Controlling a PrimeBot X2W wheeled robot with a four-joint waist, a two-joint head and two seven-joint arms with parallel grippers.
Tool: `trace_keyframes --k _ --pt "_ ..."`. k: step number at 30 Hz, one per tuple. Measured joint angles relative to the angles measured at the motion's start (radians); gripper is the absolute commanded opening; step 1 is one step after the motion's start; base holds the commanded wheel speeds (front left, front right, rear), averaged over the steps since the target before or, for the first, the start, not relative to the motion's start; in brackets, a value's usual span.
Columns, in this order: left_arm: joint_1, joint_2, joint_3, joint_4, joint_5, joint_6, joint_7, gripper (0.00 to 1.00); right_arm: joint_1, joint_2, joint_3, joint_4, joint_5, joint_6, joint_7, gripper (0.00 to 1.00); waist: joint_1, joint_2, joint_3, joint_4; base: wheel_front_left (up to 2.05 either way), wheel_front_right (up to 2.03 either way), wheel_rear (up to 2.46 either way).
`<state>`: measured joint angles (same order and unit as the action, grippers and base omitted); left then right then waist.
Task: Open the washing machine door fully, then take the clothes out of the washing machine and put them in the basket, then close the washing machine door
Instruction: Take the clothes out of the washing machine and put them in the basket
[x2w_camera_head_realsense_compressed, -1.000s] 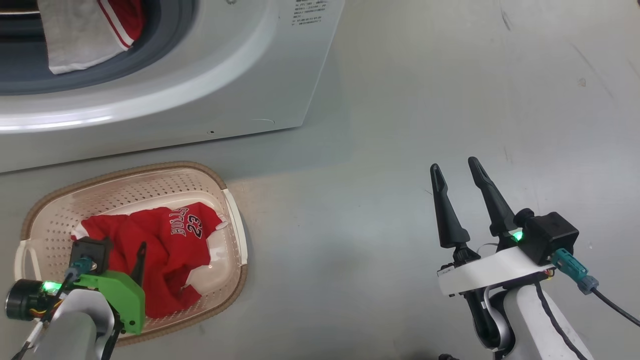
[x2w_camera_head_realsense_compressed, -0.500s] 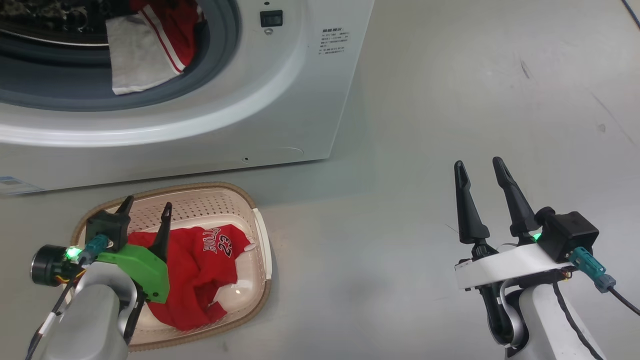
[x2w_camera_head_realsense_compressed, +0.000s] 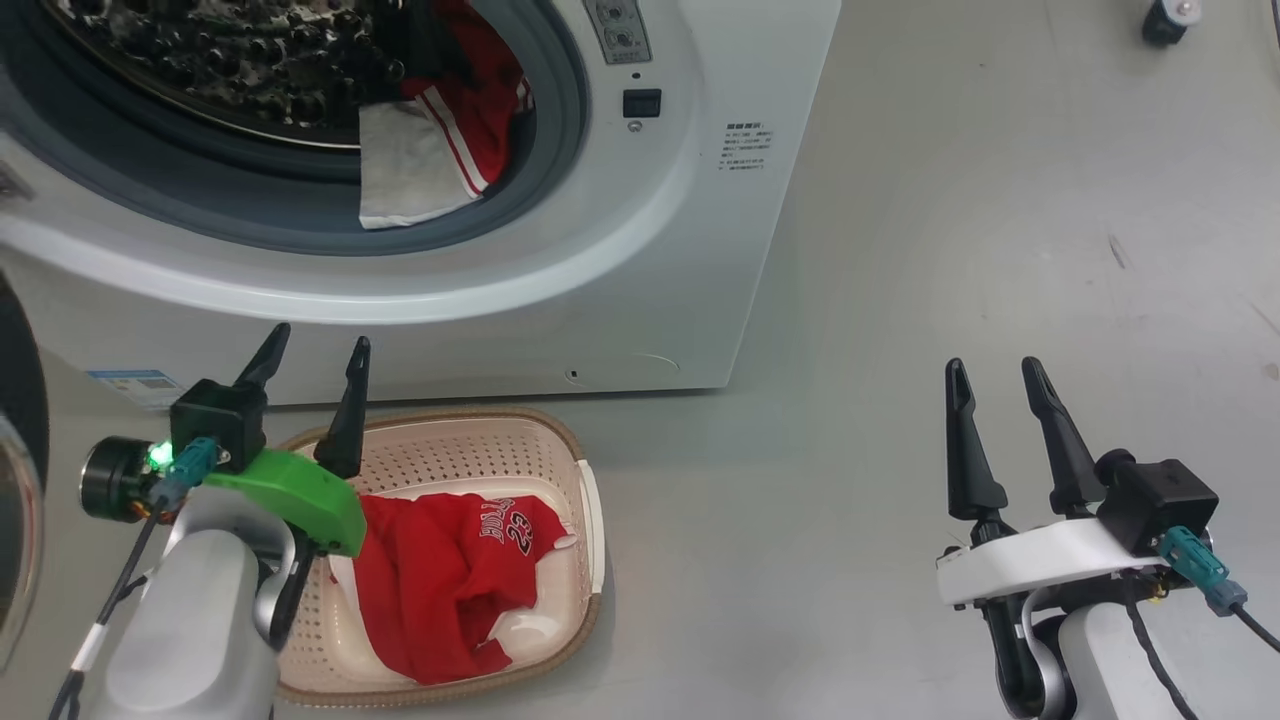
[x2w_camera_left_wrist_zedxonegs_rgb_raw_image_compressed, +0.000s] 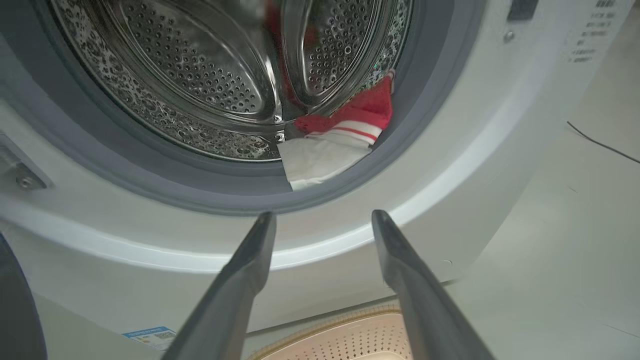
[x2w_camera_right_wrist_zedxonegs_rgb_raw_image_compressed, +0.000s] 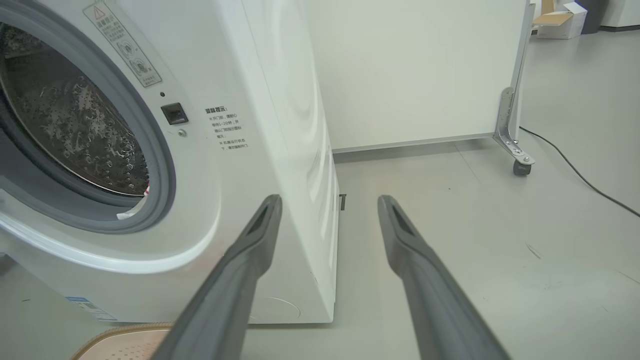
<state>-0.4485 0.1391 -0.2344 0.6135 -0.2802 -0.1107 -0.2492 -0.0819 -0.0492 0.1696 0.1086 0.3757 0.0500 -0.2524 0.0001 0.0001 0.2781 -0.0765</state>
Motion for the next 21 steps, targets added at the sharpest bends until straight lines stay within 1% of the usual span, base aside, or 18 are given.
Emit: trace_keyframes --k 4,10,21 --pt "0.023 -0.006 0.026 -0.065 -0.006 0.000 0.000 1.00 0.019 0.000 -0.003 0.002 0.000 0.000 0.000 1.00 0.0000 0.0000 -0.034 0.022 0.00 0.00 0.00" --pt "0.101 -0.020 0.047 -0.130 -0.009 0.001 -0.002 1.00 0.040 0.000 -0.009 0.002 0.000 0.002 0.000 1.00 0.0000 0.0000 -0.077 0.044 0.00 0.00 0.00" --pt "0.197 -0.041 0.073 -0.213 -0.016 0.015 -0.002 1.00 0.074 0.000 -0.018 -0.003 0.000 0.010 0.000 1.00 0.0000 0.0000 -0.115 0.054 0.00 0.00 0.00"
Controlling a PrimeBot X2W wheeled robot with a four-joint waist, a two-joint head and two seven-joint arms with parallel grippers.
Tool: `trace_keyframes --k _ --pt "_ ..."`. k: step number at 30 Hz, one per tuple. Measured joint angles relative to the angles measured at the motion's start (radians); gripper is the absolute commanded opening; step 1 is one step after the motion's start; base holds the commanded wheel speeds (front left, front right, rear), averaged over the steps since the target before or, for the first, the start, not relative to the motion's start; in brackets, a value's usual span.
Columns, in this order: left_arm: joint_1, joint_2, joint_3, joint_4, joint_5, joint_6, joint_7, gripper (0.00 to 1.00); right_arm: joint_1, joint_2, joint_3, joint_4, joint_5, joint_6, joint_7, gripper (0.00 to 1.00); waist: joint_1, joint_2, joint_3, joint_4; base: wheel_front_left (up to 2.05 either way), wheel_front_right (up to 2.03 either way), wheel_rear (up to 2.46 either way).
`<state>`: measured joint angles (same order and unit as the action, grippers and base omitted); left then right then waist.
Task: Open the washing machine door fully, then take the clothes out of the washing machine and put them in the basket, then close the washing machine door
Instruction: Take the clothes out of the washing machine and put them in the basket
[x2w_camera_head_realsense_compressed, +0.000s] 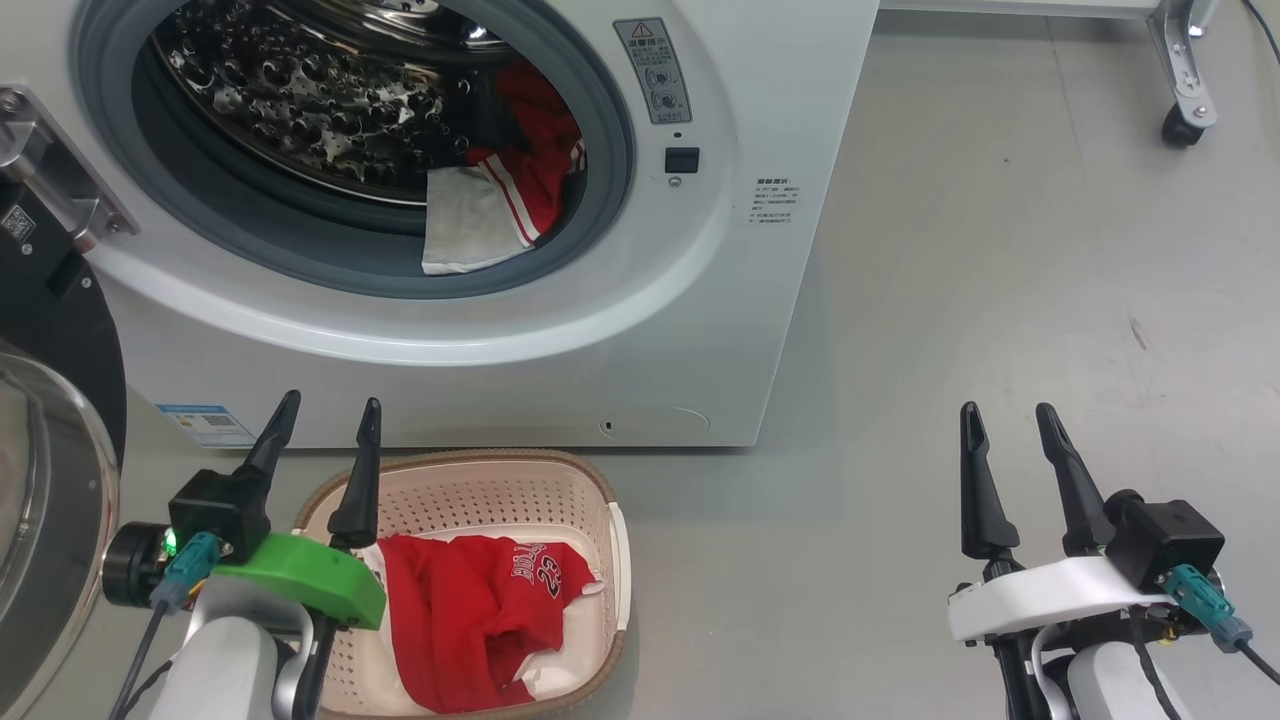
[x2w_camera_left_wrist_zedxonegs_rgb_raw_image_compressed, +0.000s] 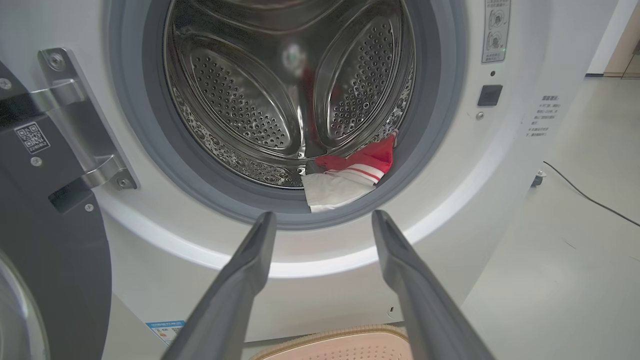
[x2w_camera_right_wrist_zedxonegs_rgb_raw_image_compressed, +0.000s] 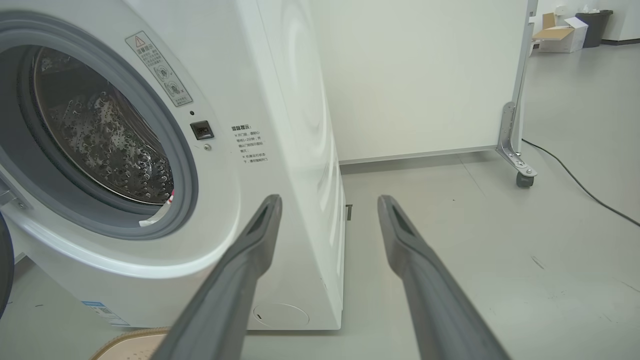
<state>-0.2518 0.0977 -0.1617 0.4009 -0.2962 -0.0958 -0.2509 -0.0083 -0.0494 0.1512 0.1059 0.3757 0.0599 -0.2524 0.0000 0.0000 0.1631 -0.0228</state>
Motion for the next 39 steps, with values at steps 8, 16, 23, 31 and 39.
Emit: trace_keyframes --k 8,16,23,31,39 --pt "0.032 -0.006 0.006 -0.047 -0.003 0.004 0.000 1.00 0.002 0.000 0.000 -0.004 0.000 0.001 0.000 1.00 0.0000 0.0000 -0.002 0.000 0.00 0.00 0.00" --pt "0.052 -0.007 0.010 -0.077 -0.003 0.007 0.000 1.00 0.002 0.001 -0.001 -0.008 0.000 0.009 0.000 1.00 0.0000 0.0000 -0.005 -0.005 0.00 0.00 0.00" --pt "0.065 -0.008 0.012 -0.099 -0.002 0.007 0.000 1.00 0.007 0.001 0.000 -0.009 -0.001 0.009 0.000 1.00 0.0000 0.0000 -0.003 -0.009 0.00 0.00 0.00" --pt "0.079 -0.008 0.013 -0.115 -0.001 0.007 0.000 1.00 0.015 0.001 0.000 -0.009 -0.001 0.011 0.000 1.00 0.0000 0.0000 -0.001 -0.012 0.00 0.00 0.00" --pt "0.094 -0.008 0.014 -0.124 0.007 0.007 0.000 1.00 0.015 0.002 0.000 -0.009 -0.007 0.018 0.000 1.00 0.0000 0.0000 -0.003 -0.016 0.00 0.00 0.00"
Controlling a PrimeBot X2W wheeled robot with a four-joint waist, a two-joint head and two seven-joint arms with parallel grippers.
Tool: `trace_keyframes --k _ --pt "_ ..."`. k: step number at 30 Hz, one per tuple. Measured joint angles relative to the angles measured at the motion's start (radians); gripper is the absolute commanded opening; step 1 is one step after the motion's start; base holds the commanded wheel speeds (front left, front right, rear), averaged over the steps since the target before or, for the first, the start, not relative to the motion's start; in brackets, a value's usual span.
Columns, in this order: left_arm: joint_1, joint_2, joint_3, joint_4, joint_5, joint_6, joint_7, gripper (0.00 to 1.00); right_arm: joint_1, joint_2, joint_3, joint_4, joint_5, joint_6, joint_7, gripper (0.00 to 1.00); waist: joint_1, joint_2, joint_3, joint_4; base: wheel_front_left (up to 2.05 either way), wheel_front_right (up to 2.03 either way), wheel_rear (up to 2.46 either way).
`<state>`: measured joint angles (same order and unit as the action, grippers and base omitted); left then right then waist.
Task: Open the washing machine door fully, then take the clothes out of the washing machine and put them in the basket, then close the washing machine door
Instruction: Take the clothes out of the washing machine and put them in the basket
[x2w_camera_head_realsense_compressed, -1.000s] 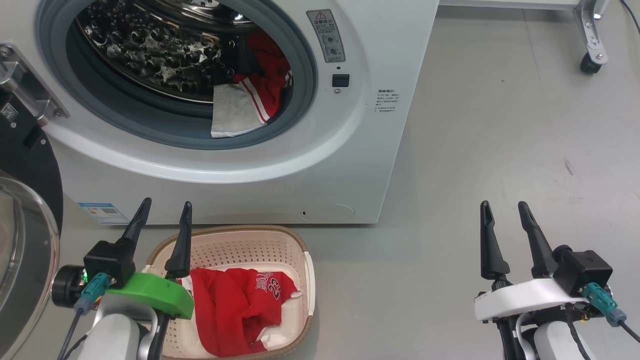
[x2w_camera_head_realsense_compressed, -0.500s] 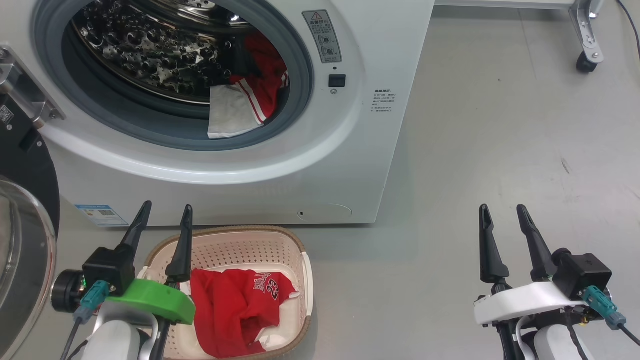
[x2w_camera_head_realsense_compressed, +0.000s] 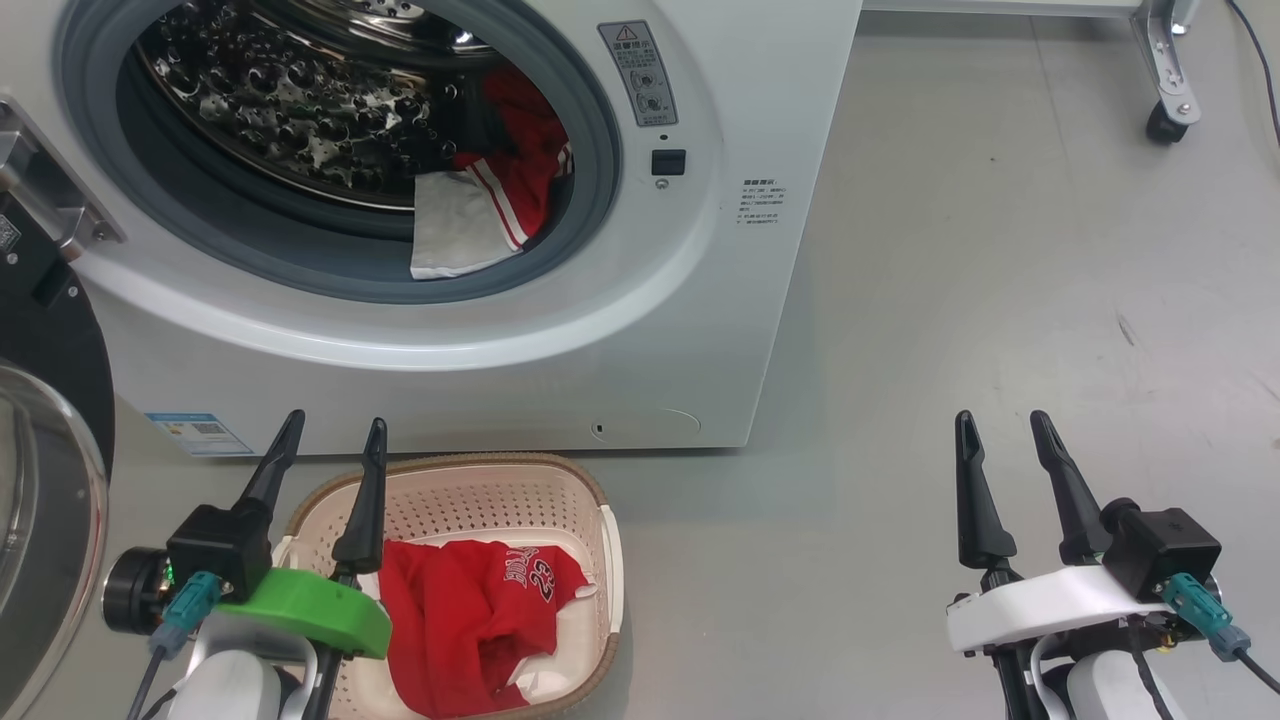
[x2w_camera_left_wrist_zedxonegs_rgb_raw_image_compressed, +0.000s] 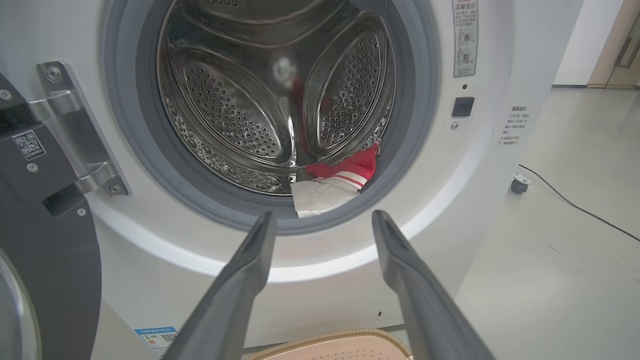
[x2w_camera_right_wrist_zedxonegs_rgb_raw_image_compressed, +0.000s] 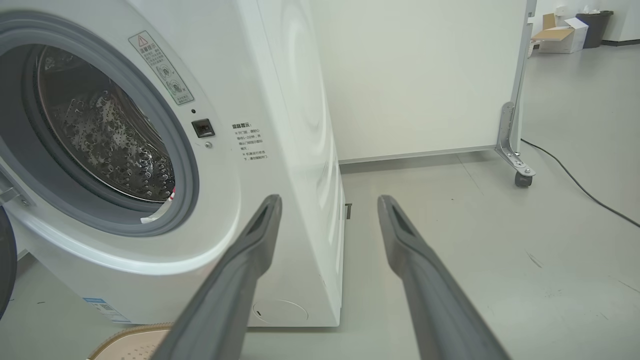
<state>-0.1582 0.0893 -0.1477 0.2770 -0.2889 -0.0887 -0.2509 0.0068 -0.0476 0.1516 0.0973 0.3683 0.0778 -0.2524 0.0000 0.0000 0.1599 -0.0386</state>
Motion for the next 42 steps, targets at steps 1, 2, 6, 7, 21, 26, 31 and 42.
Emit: trace_keyframes --k 1,2,6,7,21,26,31,42 --pt "0.001 0.000 0.000 -0.001 0.000 0.000 0.000 1.00 0.000 0.000 0.000 0.000 0.000 0.000 0.000 1.00 0.0000 0.0000 0.000 0.000 0.00 0.00 0.00" --pt "0.001 0.000 0.000 -0.001 0.000 0.000 0.000 1.00 0.001 0.000 0.000 0.000 0.000 0.000 0.000 1.00 0.0000 0.0001 -0.001 -0.001 0.00 0.00 0.00" --pt "0.004 0.000 0.000 -0.004 0.000 0.000 0.000 1.00 0.002 0.000 0.000 0.000 0.000 0.000 0.000 1.00 0.0000 0.0000 -0.002 -0.002 0.00 0.00 0.00" --pt "0.006 0.000 0.000 -0.004 0.000 0.000 0.000 1.00 0.002 0.000 0.000 0.000 0.000 0.000 0.000 1.00 0.0000 0.0000 -0.002 -0.002 0.00 0.00 0.00" --pt "0.016 0.000 0.006 -0.017 0.001 0.000 0.000 1.00 0.002 0.001 -0.001 0.000 0.000 0.001 0.000 1.00 0.0000 0.0000 0.005 -0.005 0.00 0.00 0.00" --pt "0.016 0.000 0.011 -0.027 0.001 0.000 0.000 1.00 0.002 0.001 -0.001 -0.005 -0.001 0.001 0.000 1.00 0.0000 0.0000 0.014 -0.006 0.00 0.00 0.00" --pt "0.016 0.001 0.018 -0.035 0.001 0.000 0.000 1.00 0.002 0.002 0.002 -0.013 -0.002 0.002 0.000 1.00 0.0000 0.0000 0.033 -0.011 0.00 0.00 0.00" --pt "0.012 0.019 0.034 -0.062 -0.002 0.000 0.004 1.00 0.000 0.002 0.029 -0.028 -0.009 0.002 0.000 1.00 0.0000 0.0000 0.105 -0.030 0.00 0.00 0.00"
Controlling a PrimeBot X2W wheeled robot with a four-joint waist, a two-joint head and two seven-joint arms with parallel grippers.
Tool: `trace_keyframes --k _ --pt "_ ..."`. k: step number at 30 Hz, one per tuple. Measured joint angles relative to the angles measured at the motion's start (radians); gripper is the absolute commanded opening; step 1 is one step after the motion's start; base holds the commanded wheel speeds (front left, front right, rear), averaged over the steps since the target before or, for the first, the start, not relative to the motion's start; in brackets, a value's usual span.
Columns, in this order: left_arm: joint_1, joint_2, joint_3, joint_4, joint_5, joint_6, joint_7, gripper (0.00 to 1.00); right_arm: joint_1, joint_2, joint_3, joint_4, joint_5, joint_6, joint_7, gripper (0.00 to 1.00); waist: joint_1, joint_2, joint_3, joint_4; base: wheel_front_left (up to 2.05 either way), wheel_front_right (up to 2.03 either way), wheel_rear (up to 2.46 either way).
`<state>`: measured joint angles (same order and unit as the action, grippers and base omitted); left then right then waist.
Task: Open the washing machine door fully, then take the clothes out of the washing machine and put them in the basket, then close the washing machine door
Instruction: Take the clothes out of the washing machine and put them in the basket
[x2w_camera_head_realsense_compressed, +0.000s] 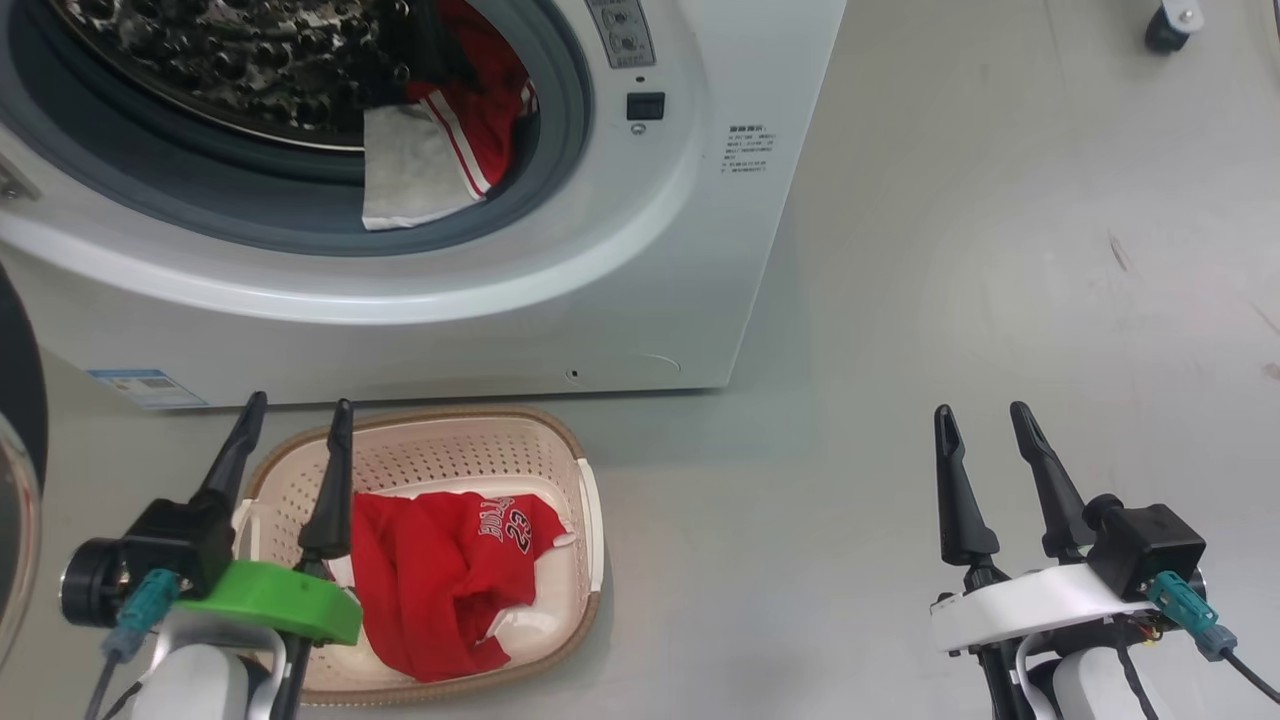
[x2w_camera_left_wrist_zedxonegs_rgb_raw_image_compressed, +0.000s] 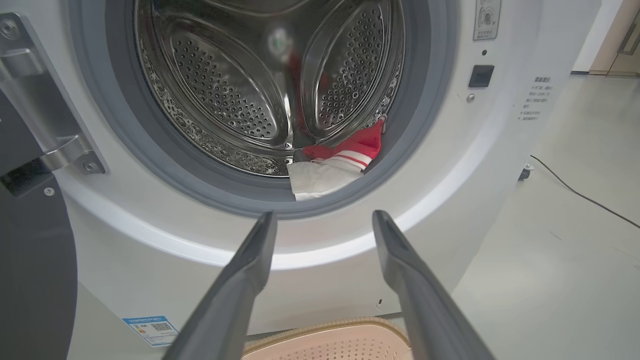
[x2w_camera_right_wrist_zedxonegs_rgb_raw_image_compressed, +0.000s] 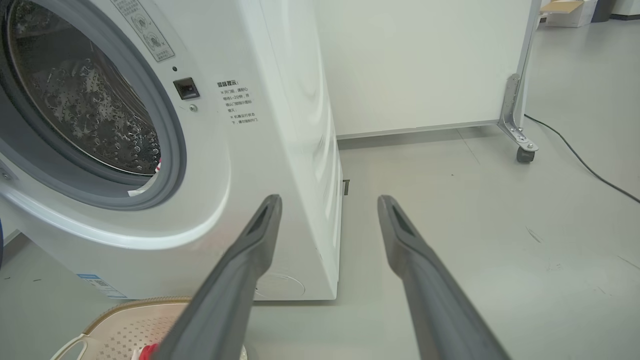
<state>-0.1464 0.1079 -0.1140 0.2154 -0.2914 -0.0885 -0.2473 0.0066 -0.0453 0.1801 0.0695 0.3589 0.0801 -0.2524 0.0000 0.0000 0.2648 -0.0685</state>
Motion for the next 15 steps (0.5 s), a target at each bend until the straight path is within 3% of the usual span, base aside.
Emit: trace_keyframes --k 7,15 --pt "-0.064 0.007 0.043 -0.013 -0.059 0.000 0.038 1.00 -0.022 0.000 0.021 -0.011 -0.001 0.000 0.000 1.00 0.0000 0.0000 0.063 -0.022 0.00 0.00 0.00" --pt "-0.203 0.063 0.073 -0.007 -0.069 0.000 0.133 1.00 -0.061 0.000 0.052 -0.015 -0.002 0.001 0.000 1.00 0.0000 0.0000 0.136 -0.065 0.00 0.00 0.00"
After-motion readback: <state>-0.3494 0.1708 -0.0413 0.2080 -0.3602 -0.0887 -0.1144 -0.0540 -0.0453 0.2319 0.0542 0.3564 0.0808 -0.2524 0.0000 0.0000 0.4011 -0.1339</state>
